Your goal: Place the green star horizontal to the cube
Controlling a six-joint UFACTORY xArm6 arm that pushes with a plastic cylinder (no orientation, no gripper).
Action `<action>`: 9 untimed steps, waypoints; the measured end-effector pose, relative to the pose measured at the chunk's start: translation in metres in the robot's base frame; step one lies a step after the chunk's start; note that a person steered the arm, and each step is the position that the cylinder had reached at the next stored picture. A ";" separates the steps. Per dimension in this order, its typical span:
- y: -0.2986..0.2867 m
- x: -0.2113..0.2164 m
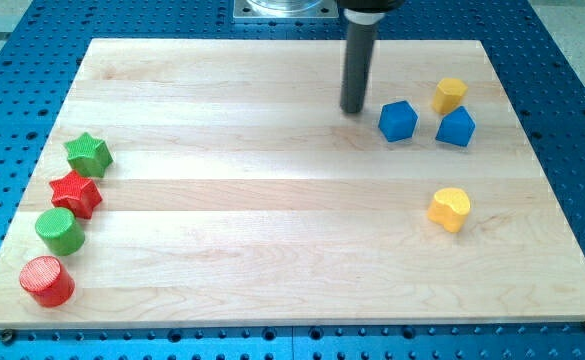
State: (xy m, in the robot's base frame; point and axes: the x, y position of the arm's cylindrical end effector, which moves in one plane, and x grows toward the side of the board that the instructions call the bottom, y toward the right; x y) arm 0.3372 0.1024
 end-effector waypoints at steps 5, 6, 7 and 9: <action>-0.135 0.055; -0.203 0.130; -0.273 0.189; -0.242 0.129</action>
State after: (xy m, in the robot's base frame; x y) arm 0.4660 -0.1397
